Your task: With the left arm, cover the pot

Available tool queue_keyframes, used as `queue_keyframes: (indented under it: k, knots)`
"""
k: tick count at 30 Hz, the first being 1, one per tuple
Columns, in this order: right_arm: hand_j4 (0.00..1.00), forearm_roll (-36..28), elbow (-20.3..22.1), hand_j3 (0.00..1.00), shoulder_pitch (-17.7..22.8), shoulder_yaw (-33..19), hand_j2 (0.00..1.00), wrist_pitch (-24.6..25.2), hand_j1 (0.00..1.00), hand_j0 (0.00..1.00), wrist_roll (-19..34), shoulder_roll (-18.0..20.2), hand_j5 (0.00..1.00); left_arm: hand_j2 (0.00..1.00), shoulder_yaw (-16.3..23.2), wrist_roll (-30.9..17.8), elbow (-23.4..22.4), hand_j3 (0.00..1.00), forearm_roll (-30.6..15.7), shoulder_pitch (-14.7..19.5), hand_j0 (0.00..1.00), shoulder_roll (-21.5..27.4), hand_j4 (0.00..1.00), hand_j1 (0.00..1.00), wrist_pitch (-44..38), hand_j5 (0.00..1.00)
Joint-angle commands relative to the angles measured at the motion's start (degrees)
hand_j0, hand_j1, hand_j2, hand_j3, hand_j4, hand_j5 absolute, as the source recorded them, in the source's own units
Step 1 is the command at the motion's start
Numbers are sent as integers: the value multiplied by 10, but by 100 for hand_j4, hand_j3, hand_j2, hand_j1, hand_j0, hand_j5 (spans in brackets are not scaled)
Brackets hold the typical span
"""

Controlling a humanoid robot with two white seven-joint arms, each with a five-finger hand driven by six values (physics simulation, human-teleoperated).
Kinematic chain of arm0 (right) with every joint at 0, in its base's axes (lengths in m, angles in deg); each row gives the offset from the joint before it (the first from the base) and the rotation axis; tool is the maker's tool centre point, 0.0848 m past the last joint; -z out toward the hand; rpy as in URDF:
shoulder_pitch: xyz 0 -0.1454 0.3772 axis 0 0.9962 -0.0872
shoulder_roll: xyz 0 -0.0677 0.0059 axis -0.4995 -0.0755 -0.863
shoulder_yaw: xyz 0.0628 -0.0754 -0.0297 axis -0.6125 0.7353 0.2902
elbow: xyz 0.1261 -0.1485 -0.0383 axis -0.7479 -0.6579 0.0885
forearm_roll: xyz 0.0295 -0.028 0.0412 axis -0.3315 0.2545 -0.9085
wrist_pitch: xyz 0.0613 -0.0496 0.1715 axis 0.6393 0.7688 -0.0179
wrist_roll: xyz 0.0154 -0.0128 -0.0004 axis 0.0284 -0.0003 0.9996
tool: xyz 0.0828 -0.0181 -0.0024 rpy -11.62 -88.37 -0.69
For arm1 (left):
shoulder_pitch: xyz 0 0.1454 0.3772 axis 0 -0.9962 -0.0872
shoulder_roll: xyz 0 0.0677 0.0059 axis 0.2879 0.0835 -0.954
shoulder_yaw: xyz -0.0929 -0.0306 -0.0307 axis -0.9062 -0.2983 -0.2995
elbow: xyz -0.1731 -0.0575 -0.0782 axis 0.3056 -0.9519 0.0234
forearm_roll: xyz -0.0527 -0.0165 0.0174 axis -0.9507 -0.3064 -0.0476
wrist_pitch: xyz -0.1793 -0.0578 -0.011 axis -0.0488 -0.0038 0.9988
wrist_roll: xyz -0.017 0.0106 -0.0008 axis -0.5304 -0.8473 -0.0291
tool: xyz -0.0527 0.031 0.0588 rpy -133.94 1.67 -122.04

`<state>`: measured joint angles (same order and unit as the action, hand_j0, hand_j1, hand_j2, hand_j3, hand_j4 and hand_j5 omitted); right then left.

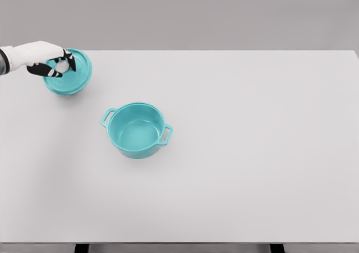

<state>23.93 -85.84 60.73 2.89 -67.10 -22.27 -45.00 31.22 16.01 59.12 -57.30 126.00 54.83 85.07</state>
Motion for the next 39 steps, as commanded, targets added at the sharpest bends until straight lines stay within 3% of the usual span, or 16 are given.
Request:
queue_keyframes:
  k: [1,7,17,20,39]
  knots:
    - [100,0,-1,100,0,0,100,0,100,100,0,0,100,50,19,13,7,50,-17,1,50,14,50,50,-1,50]
    - [100,0,-1,100,0,0,100,0,100,100,0,0,100,50,60,26,52,50,-59,3,50,51,50,50,-1,50]
    - [100,0,-1,100,0,0,100,0,100,100,0,0,100,50,92,52,132,50,-73,2,50,91,50,50,-1,50]
    - [100,0,-1,100,0,0,100,0,100,100,0,0,100,50,125,52,170,50,-108,3,50,116,50,50,-1,50]
    - [100,0,-1,100,0,0,100,0,100,100,0,0,100,50,166,53,280,50,-134,1,50,137,50,50,-1,50]
